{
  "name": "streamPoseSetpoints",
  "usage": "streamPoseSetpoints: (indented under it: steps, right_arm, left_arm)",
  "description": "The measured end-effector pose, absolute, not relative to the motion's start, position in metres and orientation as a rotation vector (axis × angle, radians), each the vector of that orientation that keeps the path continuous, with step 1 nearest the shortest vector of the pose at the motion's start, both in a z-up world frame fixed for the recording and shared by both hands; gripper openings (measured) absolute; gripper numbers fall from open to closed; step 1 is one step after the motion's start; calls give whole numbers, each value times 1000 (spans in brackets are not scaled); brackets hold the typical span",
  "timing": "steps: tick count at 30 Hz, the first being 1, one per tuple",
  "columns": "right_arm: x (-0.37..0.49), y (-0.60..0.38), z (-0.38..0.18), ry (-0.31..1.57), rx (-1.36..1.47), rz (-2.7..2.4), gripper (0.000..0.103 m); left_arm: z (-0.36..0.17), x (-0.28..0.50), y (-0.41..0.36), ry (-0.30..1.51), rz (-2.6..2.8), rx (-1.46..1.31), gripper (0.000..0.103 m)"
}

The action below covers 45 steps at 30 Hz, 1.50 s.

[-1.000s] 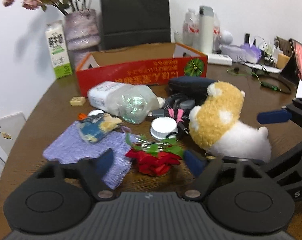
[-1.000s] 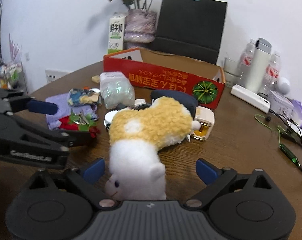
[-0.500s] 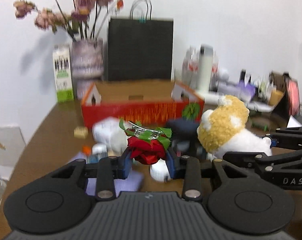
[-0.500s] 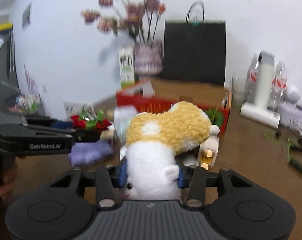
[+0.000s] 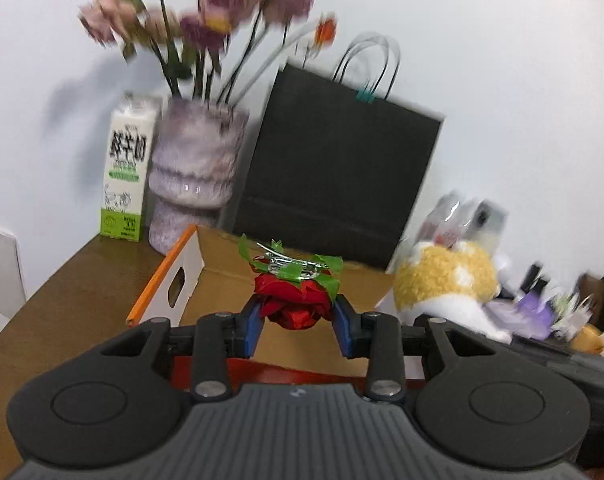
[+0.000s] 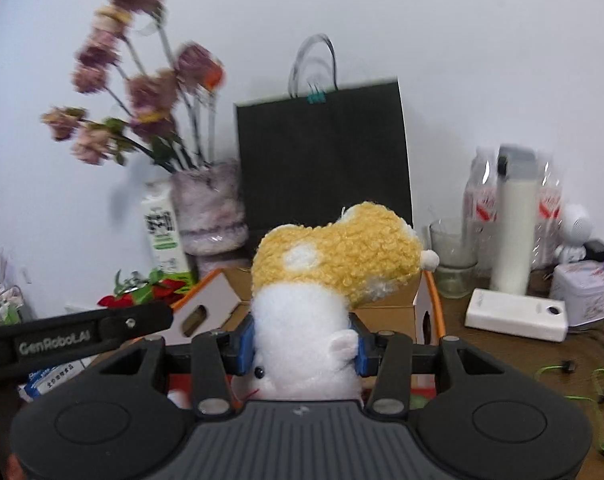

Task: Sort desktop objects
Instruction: 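Grasp the red rose with the left tool while the right tool grasps the plush toy, drop both into box, then withdraw both tools from the box back toward the table items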

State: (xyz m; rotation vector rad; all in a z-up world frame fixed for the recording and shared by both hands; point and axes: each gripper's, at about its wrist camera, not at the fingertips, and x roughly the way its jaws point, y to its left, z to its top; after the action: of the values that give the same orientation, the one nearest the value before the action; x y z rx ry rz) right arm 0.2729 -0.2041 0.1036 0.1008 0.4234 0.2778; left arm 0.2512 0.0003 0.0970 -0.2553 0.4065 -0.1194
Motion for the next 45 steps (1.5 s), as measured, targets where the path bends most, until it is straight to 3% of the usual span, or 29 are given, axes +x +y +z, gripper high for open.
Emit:
streamPoseSetpoints:
  steps: [9, 12, 13, 14, 15, 16, 17, 20, 32, 45]
  right_arm:
    - [368, -195, 58, 597, 67, 268, 44]
    - [379, -192, 47, 665, 65, 270, 49]
    - [378, -192, 46, 680, 65, 265, 58]
    - [378, -192, 45, 692, 60, 254, 77]
    - [376, -191, 46, 688, 54, 244, 86]
    - [373, -192, 48, 672, 54, 239, 95]
    - [369, -192, 52, 656, 56, 233, 95]
    - [358, -195, 64, 631, 79, 215, 103]
    - [251, -197, 96, 543, 3, 278, 103]
    - [135, -236, 53, 625, -43, 261, 103]
  left_arm:
    - [64, 345, 22, 574, -45, -227, 38]
    - [47, 360, 22, 662, -18, -203, 45]
    - [45, 362, 23, 677, -5, -201, 51]
    - [44, 360, 23, 671, -11, -202, 61]
    - [46, 357, 23, 659, -22, -205, 70]
    - [49, 353, 22, 642, -30, -206, 90]
    - [53, 348, 21, 624, -28, -200, 103]
    - [66, 332, 17, 569, 32, -155, 103]
    - [96, 238, 34, 481, 28, -140, 103]
    - [53, 121, 73, 605, 32, -52, 103]
